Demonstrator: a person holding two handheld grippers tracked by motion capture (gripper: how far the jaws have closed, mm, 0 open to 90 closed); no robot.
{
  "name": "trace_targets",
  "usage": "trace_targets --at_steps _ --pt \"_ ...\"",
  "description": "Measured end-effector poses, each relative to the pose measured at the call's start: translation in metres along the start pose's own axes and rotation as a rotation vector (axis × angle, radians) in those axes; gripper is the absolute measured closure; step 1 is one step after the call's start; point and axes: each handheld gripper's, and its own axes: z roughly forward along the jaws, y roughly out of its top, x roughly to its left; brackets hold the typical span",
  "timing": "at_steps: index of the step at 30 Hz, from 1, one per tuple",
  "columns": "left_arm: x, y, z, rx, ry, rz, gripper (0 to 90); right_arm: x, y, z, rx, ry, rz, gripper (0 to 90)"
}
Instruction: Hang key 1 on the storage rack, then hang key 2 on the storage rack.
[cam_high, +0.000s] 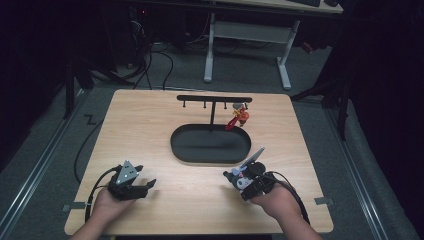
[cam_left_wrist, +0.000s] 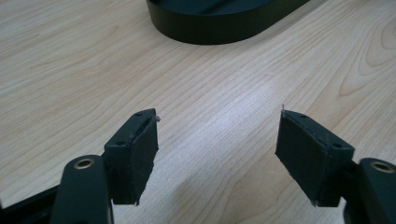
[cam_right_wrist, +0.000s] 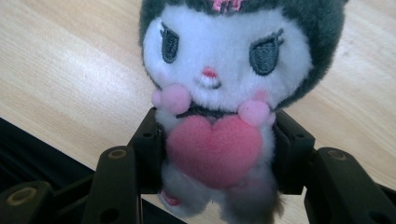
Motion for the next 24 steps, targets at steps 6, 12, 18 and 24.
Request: trace_targets --at_steps 6,12,18,24 --pt "-0.005 0.003 0.005 0.02 -0.01 0.025 30.1 -0.01 0.002 -0.01 0.0 0.0 -0.001 47.5" --pt "-0.008 0.003 0.005 0.021 -0.022 0.032 30.3 -0.017 0.006 -0.024 -0.022 0.0 0.005 47.5" --pt "-0.009 0.003 0.005 0.023 -0.021 0.042 29.9 -0.021 0.009 -0.031 -0.028 -0.01 0.011 47.5" --pt "-0.01 0.001 0.004 0.021 -0.024 0.034 29.9 -0.022 0.017 -0.036 -0.027 0.001 0.001 47.6"
